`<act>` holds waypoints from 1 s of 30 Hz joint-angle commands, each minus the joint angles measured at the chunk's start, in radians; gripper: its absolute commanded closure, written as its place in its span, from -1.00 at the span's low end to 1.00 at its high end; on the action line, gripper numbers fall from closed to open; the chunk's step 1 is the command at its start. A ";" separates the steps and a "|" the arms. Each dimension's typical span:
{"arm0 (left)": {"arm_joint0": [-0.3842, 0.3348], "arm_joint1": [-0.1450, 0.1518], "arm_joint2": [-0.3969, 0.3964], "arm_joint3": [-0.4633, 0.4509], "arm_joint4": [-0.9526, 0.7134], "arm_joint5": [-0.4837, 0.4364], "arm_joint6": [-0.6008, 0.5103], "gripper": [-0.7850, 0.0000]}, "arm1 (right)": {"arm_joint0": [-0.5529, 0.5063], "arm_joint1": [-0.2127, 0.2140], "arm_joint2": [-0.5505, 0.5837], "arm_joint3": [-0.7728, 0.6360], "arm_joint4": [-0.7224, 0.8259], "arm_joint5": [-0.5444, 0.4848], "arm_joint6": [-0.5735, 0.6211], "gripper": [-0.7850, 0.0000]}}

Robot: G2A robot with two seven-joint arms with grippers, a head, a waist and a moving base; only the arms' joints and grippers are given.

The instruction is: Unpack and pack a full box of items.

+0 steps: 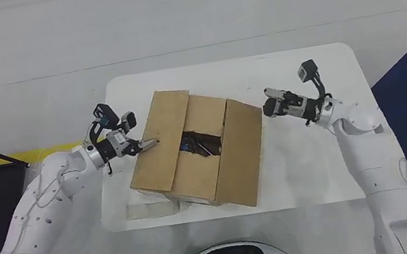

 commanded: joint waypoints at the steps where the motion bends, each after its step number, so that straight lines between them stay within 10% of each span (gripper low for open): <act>1: -0.001 -0.003 0.003 0.003 0.000 0.001 0.000 -1.00 | -0.016 0.006 0.010 -0.003 -0.020 0.026 -0.012 -1.00; 8: -0.004 -0.012 0.011 0.006 0.025 0.007 -0.007 -1.00 | 0.055 0.011 -0.086 0.044 -0.183 0.299 -0.046 -1.00; 19: -0.010 -0.025 0.010 0.016 0.028 0.004 -0.001 -1.00 | 0.108 0.021 -0.081 0.095 0.097 0.207 0.261 -1.00; 30: -0.033 -0.042 0.028 0.032 0.037 -0.012 -0.011 -1.00 | 0.216 0.021 -0.141 0.063 0.243 0.363 0.337 -1.00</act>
